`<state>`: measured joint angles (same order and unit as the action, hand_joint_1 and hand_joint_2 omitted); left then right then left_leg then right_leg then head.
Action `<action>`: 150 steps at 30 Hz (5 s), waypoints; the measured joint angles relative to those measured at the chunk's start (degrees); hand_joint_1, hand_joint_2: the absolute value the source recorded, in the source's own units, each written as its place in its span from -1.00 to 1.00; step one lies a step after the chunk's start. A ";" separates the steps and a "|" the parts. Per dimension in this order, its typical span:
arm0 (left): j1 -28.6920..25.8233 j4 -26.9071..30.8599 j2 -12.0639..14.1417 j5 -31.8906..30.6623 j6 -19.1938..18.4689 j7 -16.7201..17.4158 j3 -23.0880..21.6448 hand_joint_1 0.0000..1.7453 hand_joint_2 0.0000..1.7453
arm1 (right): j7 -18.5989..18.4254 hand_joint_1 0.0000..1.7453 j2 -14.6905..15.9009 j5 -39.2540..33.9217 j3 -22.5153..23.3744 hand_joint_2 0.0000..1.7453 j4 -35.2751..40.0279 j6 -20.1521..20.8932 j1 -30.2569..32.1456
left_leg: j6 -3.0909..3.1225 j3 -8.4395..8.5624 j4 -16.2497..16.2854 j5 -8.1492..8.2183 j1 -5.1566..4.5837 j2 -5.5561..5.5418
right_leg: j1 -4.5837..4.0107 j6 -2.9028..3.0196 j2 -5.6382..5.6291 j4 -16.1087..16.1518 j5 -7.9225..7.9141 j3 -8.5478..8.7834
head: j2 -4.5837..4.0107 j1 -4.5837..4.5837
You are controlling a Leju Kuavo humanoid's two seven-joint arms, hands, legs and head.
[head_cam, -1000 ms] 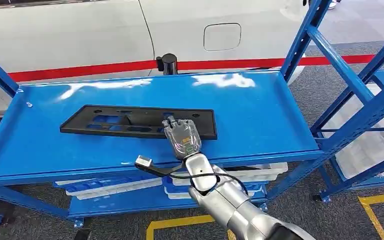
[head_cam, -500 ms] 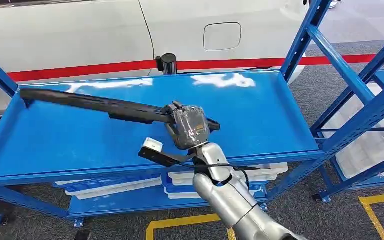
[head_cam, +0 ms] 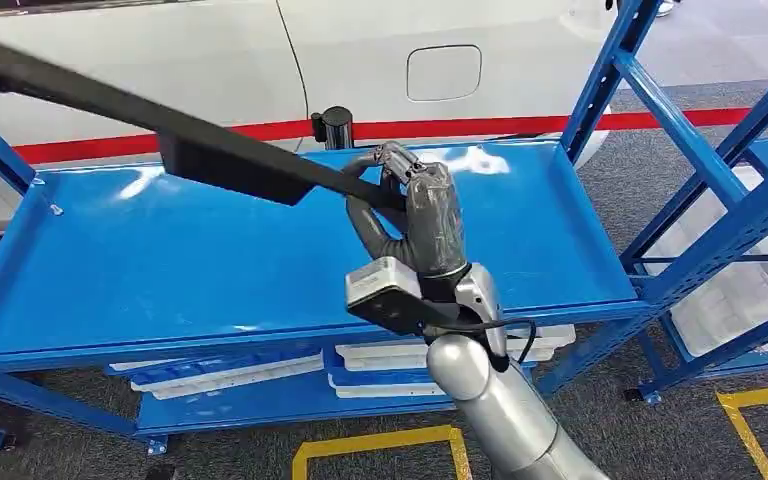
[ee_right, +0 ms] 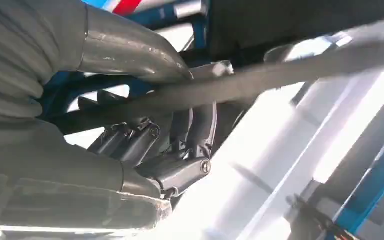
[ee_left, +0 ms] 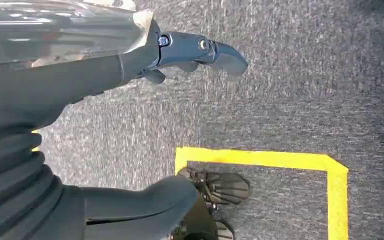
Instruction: Take the parts from the cabinet and place them on the table.
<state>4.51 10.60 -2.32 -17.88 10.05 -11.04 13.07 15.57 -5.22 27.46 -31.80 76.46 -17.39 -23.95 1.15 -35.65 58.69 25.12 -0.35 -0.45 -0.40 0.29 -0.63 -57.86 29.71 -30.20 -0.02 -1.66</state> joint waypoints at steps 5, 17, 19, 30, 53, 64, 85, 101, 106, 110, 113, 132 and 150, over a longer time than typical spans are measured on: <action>-0.61 0.00 -0.09 0.41 0.90 0.83 0.98 -1.00 1.00 | 3.58 1.00 0.00 -17.77 0.28 1.00 3.14 8.32 0.78 | 0.00 0.00 0.00 0.00 0.00 0.00 | 0.00 0.00 0.00 0.00 0.00 0.00 | 0.00 0.00; -0.97 -0.02 -0.07 0.48 1.77 1.44 2.12 -1.00 1.00 | 4.21 1.00 0.31 -36.48 0.33 1.00 6.53 17.92 1.36 | 0.00 0.00 0.00 0.00 0.00 0.00 | 0.00 0.00 0.01 0.00 0.00 0.01 | 0.00 0.02; -1.15 -0.02 0.04 0.66 1.77 0.94 2.51 -1.00 1.00 | 4.26 1.00 0.57 -40.34 0.31 1.00 7.85 19.45 1.69 | 0.00 0.00 0.00 0.01 0.00 0.00 | 0.01 0.00 0.01 0.00 0.00 0.00 | 0.00 0.02; -1.52 -0.02 0.26 1.44 1.73 0.68 3.67 -1.00 1.00 | 4.37 1.00 1.79 -43.04 0.26 1.00 11.21 20.19 2.90 | 0.14 -0.01 0.08 0.13 -0.16 -0.02 | 0.25 -0.10 0.00 0.04 0.02 0.03 | 0.00 0.02; -1.68 -0.04 0.07 1.42 1.66 0.31 4.00 -1.00 1.00 | 0.41 1.00 3.04 -44.20 0.13 1.00 11.73 19.73 3.88 | -1.04 -0.31 -0.45 -1.59 1.07 -0.09 | 2.24 -2.85 -0.10 -0.64 -0.51 -0.46 | 0.00 0.02; -1.44 -0.04 -0.07 0.81 1.71 0.61 4.19 -1.00 1.00 | -0.59 1.00 3.06 -44.42 0.15 1.00 10.36 20.52 3.71 | -0.64 6.76 -0.46 4.91 0.97 0.04 | 1.13 -1.39 0.37 -0.72 -3.39 -3.57 | 0.00 0.09; -1.68 -0.04 -0.46 -0.13 1.84 0.74 4.22 -1.00 1.00 | -0.97 1.00 4.13 -44.18 -1.14 1.00 8.15 21.06 3.20 | -0.59 -1.63 0.31 0.00 0.17 0.28 | 1.55 -0.75 0.71 1.92 -0.45 2.07 | 0.00 -0.02; -1.44 -0.02 -1.00 0.39 2.40 0.11 4.37 -1.00 1.00 | 0.15 1.00 3.69 -43.92 -1.82 1.00 5.92 22.42 2.95 | 0.86 3.89 -0.66 2.89 1.46 0.15 | 1.77 -3.06 0.79 -4.11 -1.55 -8.21 | 0.00 0.11; -1.46 -0.02 -0.96 0.31 2.40 0.70 4.59 -1.00 1.00 | 0.54 1.00 3.69 -43.89 -2.23 1.00 4.63 22.92 2.54 | 1.48 -0.70 -0.58 -0.78 0.75 0.48 | 1.37 -3.12 0.77 -18.94 4.07 -9.52 | 0.00 0.07; -1.41 0.00 -1.03 0.28 2.38 0.85 4.61 -1.00 1.00 | 1.07 1.00 3.39 -43.89 -2.43 1.00 4.13 23.10 1.72 | 0.76 -3.37 -0.42 -3.50 0.40 0.41 | 0.37 -2.17 0.80 -1.86 2.16 4.68 | 0.00 0.09; -1.43 -0.02 -0.98 0.07 2.14 0.76 4.63 -1.00 1.00 | 1.98 1.00 3.13 -43.79 -2.49 1.00 3.89 23.18 1.48 | -0.07 -3.67 -1.19 -5.80 0.51 0.60 | -0.18 -1.71 0.57 2.65 3.20 6.04 | 0.00 0.04; -1.35 0.00 -0.83 -0.57 1.88 0.66 4.70 -1.00 1.00 | 3.69 1.00 3.11 -42.19 -2.60 1.00 1.59 24.04 3.23 | 1.27 3.21 -0.75 2.11 1.29 0.53 | 0.94 -2.38 0.94 -5.33 0.15 -8.16 | 0.00 0.11; -1.67 -0.02 -0.83 -1.44 2.49 0.63 5.03 -1.00 1.00 | 3.30 1.00 0.44 -40.90 -4.11 1.00 -1.84 25.13 2.22 | -2.45 -8.50 13.94 6.24 1.56 0.29 | 0.95 0.58 2.41 2.71 -0.57 2.68 | 0.00 0.42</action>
<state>2.84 10.58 -3.15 -19.32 12.55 -10.41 18.10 18.86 -4.79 -13.44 -35.91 74.62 7.74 -21.73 -1.30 -44.15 72.64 31.35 1.21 -0.16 0.55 0.87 1.79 -55.15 29.14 -27.53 -0.02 -1.25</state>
